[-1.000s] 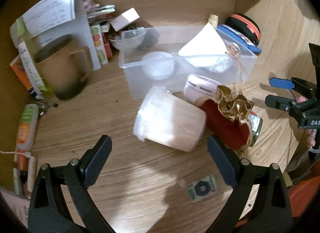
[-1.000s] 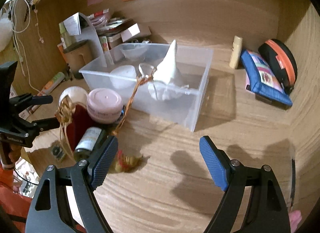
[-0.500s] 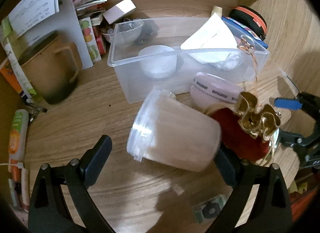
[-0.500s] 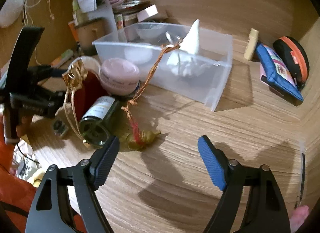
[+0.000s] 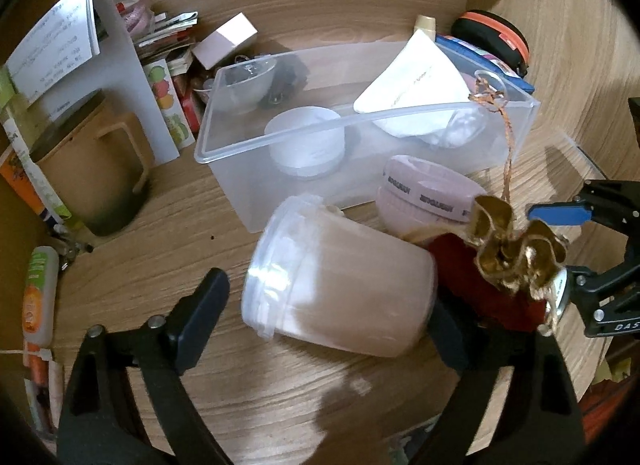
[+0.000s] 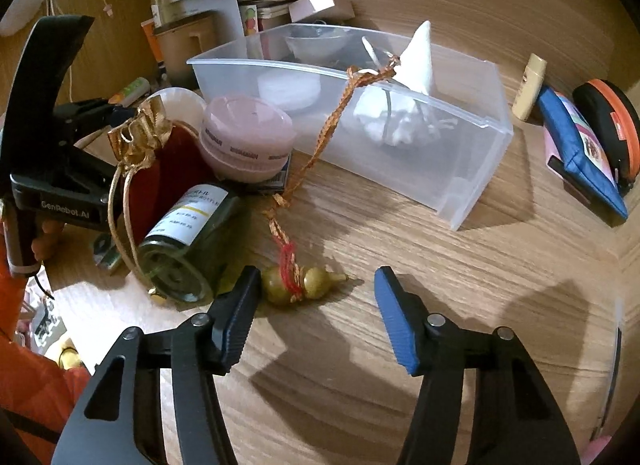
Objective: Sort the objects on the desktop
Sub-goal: 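Grasp the gourd charm with the right gripper while the left grasps the white plastic cup, then carry the cup over the clear bin with the left gripper while the right carries the charm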
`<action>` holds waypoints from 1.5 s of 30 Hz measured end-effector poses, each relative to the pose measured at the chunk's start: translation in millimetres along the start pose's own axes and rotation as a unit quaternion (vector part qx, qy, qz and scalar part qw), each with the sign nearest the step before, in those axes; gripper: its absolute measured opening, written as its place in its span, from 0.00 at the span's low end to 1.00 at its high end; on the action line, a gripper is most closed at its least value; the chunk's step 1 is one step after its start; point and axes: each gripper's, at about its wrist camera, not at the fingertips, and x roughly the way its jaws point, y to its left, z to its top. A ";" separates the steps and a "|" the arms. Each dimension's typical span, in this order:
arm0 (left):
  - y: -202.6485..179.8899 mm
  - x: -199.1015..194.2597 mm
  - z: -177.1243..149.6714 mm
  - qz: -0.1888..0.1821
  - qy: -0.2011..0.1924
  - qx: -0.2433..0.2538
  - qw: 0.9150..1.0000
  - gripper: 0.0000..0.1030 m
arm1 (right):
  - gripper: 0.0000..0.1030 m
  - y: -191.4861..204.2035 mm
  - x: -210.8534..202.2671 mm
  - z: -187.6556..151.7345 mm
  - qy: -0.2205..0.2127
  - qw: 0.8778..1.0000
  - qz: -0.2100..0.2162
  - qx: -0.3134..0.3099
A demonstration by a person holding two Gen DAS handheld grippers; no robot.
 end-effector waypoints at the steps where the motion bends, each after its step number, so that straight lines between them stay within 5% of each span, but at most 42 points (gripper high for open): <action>1: -1.2 0.5 -0.1 0.000 0.000 0.002 1.000 0.80 | 0.48 1.0 0.3 0.9 -0.001 1.000 -0.002 -0.002; 7: -4.8 4.8 -0.2 0.009 -0.004 0.008 1.000 0.71 | 0.39 6.4 0.6 1.7 -0.002 1.000 -0.005 -0.007; 45: 29.0 -40.5 -2.0 0.054 -0.071 -0.088 0.992 0.63 | 0.38 -24.1 -64.6 48.4 -0.106 0.993 -0.039 0.036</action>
